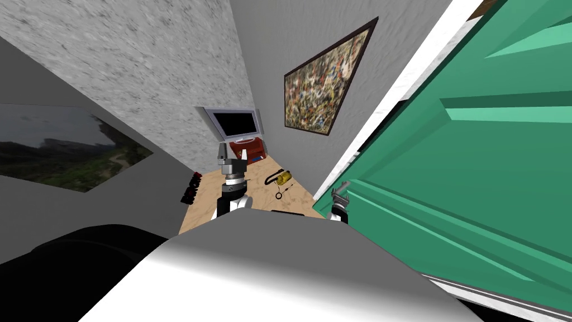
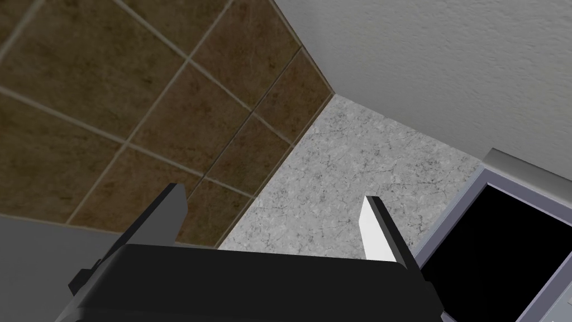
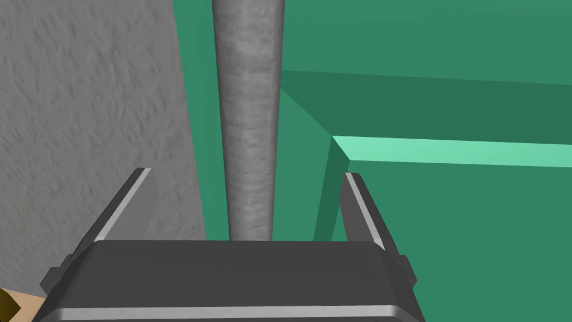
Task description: Pull the door open
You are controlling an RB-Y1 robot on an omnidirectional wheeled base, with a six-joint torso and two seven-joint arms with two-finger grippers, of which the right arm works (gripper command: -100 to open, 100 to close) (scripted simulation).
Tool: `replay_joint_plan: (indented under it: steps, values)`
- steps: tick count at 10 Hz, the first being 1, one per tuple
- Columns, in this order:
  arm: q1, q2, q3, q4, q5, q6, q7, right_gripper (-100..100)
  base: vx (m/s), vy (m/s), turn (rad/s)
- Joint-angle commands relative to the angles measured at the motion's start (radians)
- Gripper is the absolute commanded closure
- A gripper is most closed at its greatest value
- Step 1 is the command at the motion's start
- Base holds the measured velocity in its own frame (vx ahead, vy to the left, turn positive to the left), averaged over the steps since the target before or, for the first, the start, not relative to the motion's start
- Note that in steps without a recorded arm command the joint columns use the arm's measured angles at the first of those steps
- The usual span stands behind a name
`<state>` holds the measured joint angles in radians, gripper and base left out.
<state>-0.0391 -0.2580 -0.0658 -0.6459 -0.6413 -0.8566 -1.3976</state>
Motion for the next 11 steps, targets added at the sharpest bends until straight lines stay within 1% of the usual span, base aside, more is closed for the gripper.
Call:
replay_joint_plan:
  steps: [1, 2, 3, 4, 9, 11]
  values:
    - [-0.018, 0.001, 0.013, 0.024, -0.003, -0.012, 0.0, -100, 0.182, -0.127, -0.068]
    - [-0.025, 0.001, 0.018, 0.032, -0.004, -0.015, 0.0, -100, 0.159, -0.095, -0.043]
    - [-0.022, -0.002, 0.015, 0.03, -0.003, -0.013, -0.003, -100, 0.067, -0.038, 0.002]
    - [-0.022, -0.002, 0.015, 0.03, -0.003, -0.013, -0.003, 100, -0.007, 0.004, 0.003]
    - [-0.022, -0.002, 0.015, 0.03, -0.003, -0.013, -0.003, 100, -0.011, 0.007, 0.001]
    - [-0.019, -0.005, 0.035, 0.024, 0.009, -0.004, -0.017, 100, -0.147, 0.016, 0.061]
